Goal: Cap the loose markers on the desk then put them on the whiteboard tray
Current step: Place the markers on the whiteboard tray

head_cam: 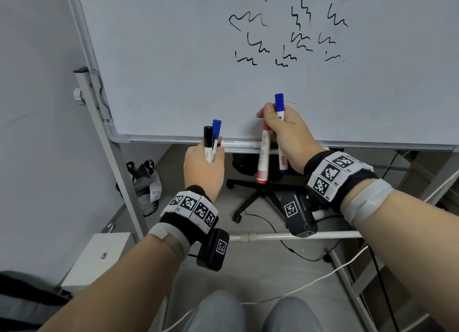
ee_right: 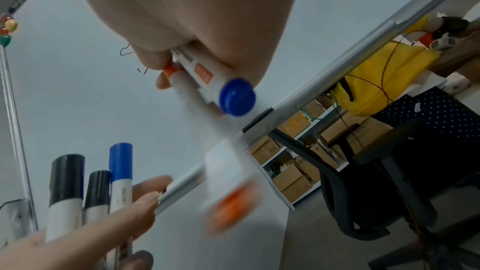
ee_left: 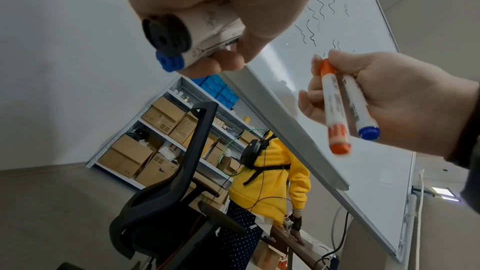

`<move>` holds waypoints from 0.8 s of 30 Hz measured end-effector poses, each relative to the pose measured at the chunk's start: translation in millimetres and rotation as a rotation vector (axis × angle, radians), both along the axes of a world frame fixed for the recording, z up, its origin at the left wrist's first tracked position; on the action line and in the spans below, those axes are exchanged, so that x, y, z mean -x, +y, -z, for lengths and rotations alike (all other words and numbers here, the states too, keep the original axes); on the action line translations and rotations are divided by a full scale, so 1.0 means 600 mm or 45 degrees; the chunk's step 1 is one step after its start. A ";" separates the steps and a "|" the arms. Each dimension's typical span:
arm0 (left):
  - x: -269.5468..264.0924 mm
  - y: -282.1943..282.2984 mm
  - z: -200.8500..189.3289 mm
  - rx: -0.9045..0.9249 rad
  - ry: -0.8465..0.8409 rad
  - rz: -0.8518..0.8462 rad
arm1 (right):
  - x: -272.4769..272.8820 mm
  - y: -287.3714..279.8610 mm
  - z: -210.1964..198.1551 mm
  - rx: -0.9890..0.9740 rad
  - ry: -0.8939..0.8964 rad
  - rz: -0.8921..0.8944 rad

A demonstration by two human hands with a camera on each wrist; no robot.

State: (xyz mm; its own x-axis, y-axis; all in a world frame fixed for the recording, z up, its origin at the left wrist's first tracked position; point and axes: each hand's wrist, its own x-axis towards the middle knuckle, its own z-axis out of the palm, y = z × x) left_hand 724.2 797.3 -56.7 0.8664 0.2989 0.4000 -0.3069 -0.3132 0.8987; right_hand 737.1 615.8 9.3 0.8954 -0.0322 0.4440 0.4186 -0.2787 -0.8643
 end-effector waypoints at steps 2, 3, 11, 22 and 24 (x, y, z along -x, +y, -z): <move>0.001 0.000 0.001 0.002 -0.007 -0.003 | -0.006 -0.001 0.005 -0.011 -0.020 0.004; 0.000 0.001 0.002 0.010 -0.006 -0.002 | -0.010 -0.002 0.009 -0.003 -0.028 0.019; -0.003 0.010 0.007 0.054 0.028 0.071 | -0.018 -0.021 0.023 -0.147 0.024 0.076; -0.011 0.011 0.015 0.182 0.022 0.133 | -0.021 -0.025 0.031 -0.107 0.031 0.126; -0.013 0.012 0.016 0.206 0.020 0.142 | -0.023 -0.026 0.034 -0.009 0.030 0.165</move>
